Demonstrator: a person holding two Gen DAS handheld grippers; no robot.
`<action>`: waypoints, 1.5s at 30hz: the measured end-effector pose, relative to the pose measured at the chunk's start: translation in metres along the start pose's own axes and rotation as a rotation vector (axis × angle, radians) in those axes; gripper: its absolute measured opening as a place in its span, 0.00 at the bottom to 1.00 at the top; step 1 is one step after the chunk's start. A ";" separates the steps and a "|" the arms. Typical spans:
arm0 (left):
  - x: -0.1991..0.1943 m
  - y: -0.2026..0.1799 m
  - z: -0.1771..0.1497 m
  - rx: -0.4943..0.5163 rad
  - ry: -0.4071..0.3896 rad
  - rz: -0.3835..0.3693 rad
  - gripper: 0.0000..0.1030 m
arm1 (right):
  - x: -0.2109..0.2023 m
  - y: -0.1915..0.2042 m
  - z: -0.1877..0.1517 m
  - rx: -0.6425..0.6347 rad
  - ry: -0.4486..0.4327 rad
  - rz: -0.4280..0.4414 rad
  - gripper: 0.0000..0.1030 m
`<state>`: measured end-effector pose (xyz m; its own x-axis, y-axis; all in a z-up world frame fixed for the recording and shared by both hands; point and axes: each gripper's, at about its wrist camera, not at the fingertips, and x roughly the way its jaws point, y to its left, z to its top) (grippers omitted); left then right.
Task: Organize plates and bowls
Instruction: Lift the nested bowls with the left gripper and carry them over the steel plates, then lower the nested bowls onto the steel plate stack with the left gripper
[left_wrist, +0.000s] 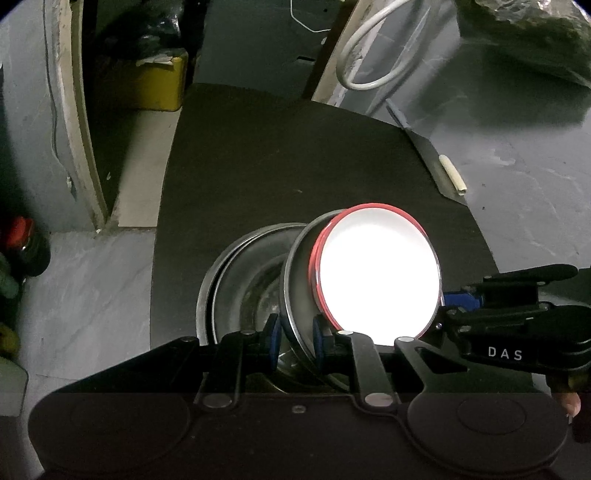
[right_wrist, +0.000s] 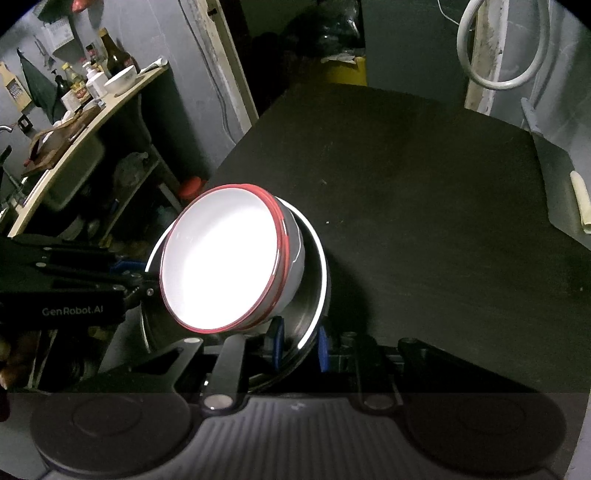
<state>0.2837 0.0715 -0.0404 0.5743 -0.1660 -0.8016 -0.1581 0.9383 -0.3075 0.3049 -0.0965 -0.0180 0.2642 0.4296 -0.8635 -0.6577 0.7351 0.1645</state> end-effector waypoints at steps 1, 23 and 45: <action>0.001 0.000 0.000 -0.002 0.001 0.000 0.17 | 0.001 0.000 0.000 0.003 0.002 0.000 0.21; -0.001 0.017 -0.004 -0.052 0.017 0.039 0.15 | 0.015 0.013 -0.002 0.003 0.025 0.047 0.22; -0.007 0.029 0.001 -0.048 -0.007 0.069 0.13 | 0.023 0.022 0.001 0.012 0.029 0.062 0.24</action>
<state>0.2763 0.0999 -0.0427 0.5661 -0.0992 -0.8183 -0.2358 0.9318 -0.2761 0.2974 -0.0699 -0.0332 0.2027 0.4591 -0.8650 -0.6637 0.7139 0.2234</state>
